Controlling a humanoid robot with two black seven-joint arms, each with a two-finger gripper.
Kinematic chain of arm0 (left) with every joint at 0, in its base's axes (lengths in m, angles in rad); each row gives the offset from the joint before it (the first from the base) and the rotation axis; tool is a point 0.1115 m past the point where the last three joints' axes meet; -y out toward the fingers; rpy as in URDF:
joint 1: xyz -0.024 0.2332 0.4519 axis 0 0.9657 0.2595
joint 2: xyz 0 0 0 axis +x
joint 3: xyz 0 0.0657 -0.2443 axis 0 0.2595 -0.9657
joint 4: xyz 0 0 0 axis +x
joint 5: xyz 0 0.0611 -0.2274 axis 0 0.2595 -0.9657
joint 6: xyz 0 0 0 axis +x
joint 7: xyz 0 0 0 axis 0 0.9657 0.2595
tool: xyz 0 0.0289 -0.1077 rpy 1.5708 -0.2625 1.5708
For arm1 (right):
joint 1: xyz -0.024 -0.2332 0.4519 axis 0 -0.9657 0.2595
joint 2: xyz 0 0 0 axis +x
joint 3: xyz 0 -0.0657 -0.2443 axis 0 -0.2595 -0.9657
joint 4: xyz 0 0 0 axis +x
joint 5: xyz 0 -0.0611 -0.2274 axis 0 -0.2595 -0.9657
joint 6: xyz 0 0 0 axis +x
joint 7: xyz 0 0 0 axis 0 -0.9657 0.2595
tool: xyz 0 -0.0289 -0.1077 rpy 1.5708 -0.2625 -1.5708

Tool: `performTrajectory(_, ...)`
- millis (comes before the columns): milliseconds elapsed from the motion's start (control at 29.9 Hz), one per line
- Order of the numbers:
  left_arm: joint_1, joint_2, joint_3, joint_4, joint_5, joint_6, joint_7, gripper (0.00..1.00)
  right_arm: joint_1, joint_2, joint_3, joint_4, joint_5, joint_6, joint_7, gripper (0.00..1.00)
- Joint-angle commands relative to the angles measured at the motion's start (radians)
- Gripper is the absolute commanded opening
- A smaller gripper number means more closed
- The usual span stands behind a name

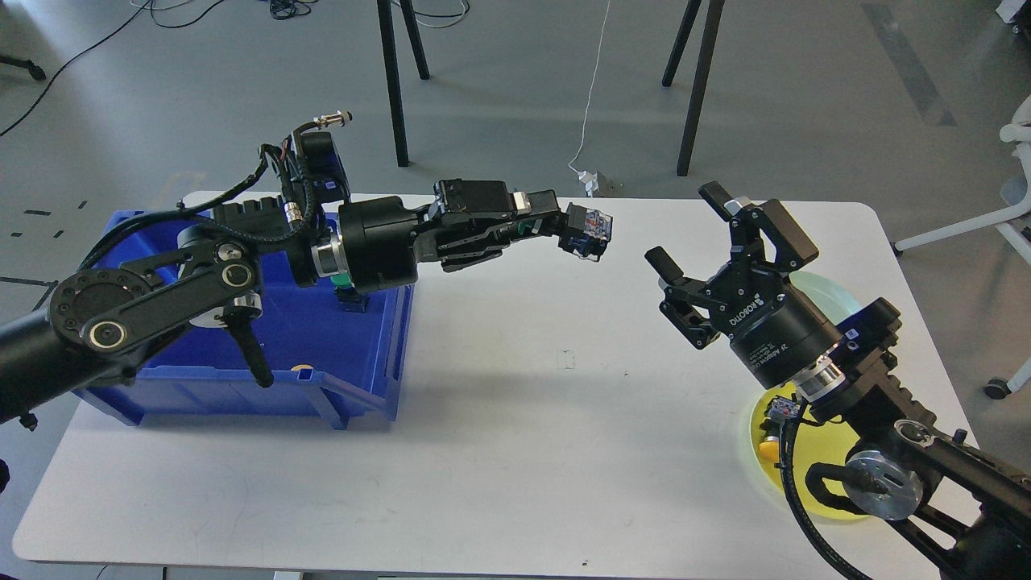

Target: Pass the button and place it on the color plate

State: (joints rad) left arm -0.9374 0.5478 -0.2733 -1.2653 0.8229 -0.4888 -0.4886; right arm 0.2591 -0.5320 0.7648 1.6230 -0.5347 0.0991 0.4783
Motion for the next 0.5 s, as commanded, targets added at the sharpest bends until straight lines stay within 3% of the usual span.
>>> performTrajectory(0,-0.001,-0.002,0.0,0.003,-0.001,0.0,0.0,0.1,0.048,0.024,-0.058,-0.021,0.002,-0.002,0.002,0.96)
performTrajectory(335,-0.004,-0.003,0.003,0.003,-0.001,0.0,0.0,0.1,0.138,0.033,-0.144,-0.028,0.021,0.005,0.01,0.92)
performTrajectory(468,-0.009,-0.006,0.008,0.003,-0.001,0.0,0.0,0.1,0.157,0.04,-0.163,-0.028,0.032,0.008,0.01,0.78)
